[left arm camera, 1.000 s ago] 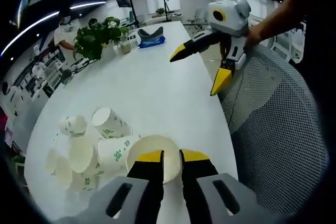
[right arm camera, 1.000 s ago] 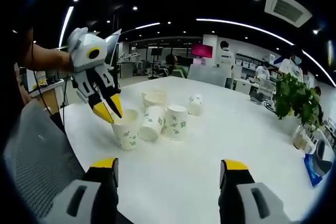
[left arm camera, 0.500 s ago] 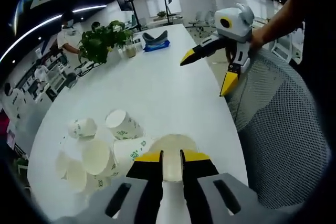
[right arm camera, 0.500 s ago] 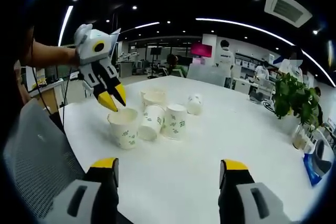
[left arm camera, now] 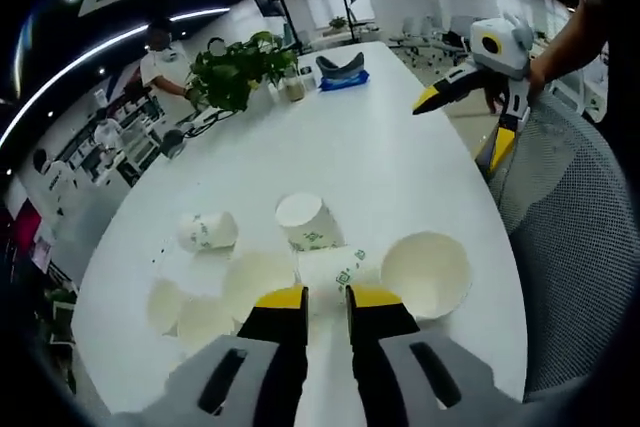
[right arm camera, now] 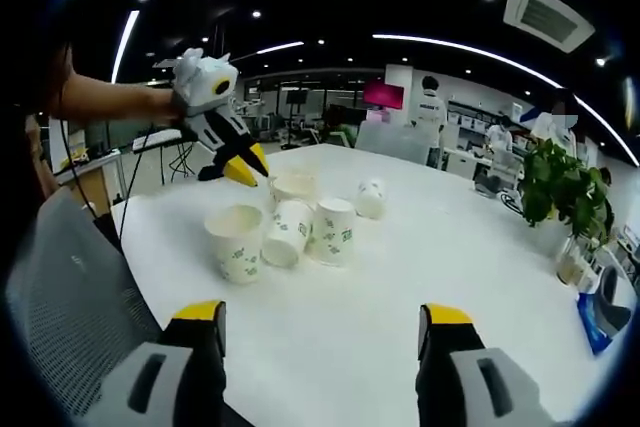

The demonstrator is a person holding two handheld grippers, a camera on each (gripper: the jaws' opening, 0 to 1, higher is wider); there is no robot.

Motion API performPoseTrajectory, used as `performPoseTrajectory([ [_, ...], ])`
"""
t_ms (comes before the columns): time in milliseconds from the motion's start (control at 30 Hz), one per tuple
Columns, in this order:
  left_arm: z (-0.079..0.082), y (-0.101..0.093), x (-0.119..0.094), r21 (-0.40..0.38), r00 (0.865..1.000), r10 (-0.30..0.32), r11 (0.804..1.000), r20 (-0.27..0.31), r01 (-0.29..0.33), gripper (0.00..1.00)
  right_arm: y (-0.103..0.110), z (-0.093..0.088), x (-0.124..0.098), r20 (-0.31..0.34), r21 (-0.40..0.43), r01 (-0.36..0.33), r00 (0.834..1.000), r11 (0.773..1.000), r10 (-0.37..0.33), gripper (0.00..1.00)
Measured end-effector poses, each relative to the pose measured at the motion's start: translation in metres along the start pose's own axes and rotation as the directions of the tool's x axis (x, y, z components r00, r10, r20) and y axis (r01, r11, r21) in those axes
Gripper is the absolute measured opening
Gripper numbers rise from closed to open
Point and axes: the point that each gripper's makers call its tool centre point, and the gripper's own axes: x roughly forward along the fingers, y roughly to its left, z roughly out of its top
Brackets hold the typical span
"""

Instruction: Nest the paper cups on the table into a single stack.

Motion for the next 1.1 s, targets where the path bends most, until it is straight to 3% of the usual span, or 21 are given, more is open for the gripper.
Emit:
performPoseTrajectory([
  [267, -0.015, 0.013, 0.014, 0.002, 0.999, 0.023, 1.000, -0.048, -0.023, 0.13, 0.000, -0.001, 0.000, -0.005, -0.001, 0.002, 1.000, 1.000, -0.002, 0.79],
  [533, -0.014, 0.022, 0.026, 0.021, 0.997, 0.052, 0.999, -0.057, -0.050, 0.10, 0.002, -0.003, 0.001, -0.018, -0.009, -0.006, 1.000, 1.000, 0.006, 0.79],
  [833, -0.022, 0.021, 0.043, 0.039, 0.996, 0.017, 0.999, -0.091, -0.013, 0.03, 0.001, -0.003, 0.000, -0.017, -0.009, -0.002, 1.000, 1.000, 0.001, 0.78],
  [1100, -0.017, 0.025, 0.045, 0.065, 0.997, 0.013, 0.998, -0.082, -0.008, 0.00, 0.000, -0.004, 0.000, -0.014, -0.010, -0.001, 1.000, 1.000, 0.001, 0.78],
])
